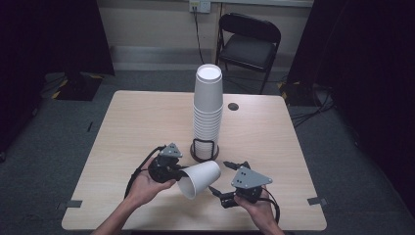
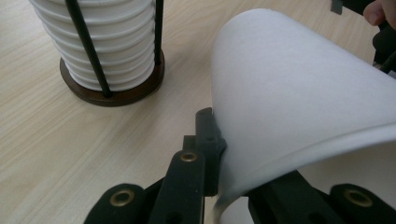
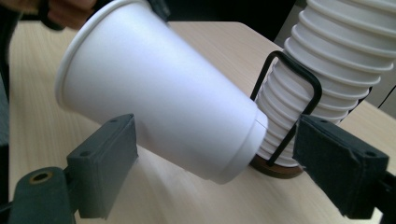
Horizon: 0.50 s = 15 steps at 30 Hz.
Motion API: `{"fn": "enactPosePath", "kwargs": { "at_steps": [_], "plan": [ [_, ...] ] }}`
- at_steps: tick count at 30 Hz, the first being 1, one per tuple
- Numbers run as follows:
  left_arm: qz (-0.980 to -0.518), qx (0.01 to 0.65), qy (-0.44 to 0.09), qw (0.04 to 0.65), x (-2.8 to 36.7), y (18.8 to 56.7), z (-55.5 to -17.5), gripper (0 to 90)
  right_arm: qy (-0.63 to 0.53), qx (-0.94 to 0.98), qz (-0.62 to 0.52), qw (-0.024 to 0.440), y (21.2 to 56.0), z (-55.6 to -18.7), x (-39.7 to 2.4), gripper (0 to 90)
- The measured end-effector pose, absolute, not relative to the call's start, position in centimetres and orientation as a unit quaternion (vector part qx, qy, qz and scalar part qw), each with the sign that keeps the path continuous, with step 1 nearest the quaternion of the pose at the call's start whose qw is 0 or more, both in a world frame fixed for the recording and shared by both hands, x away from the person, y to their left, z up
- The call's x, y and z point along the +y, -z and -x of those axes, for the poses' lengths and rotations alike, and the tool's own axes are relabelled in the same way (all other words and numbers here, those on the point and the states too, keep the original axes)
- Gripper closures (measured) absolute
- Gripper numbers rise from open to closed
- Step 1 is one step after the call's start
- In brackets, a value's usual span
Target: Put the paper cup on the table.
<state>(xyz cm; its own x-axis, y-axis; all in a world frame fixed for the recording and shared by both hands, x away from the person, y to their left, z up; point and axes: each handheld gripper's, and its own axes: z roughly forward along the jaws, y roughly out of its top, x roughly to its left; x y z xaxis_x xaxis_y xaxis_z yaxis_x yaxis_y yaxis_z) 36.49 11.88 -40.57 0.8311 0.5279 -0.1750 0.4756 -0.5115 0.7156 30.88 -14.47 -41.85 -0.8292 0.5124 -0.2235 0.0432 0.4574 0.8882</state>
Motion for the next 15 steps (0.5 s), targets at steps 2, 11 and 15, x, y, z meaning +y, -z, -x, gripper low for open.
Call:
{"fn": "enactPosePath", "kwargs": {
  "at_steps": [2,11,15],
  "plan": [
    [-0.875,0.282,-0.023,0.393,11.5,40.4,-36.8,86.4,-0.48,0.826,-0.158,0.252,41.9,-30.7,-14.3,13.2],
    [-0.895,0.263,-0.012,0.36,10.5,40.1,-37.8,86.4,-0.435,0.844,-0.117,0.293,42.2,-30.4,-13.4,13.2],
    [-0.899,0.258,-0.007,0.354,10.1,39.9,-38.1,86.4,-0.416,0.853,-0.101,0.299,42.3,-30.4,-13.2,13.5]
  ]
}}
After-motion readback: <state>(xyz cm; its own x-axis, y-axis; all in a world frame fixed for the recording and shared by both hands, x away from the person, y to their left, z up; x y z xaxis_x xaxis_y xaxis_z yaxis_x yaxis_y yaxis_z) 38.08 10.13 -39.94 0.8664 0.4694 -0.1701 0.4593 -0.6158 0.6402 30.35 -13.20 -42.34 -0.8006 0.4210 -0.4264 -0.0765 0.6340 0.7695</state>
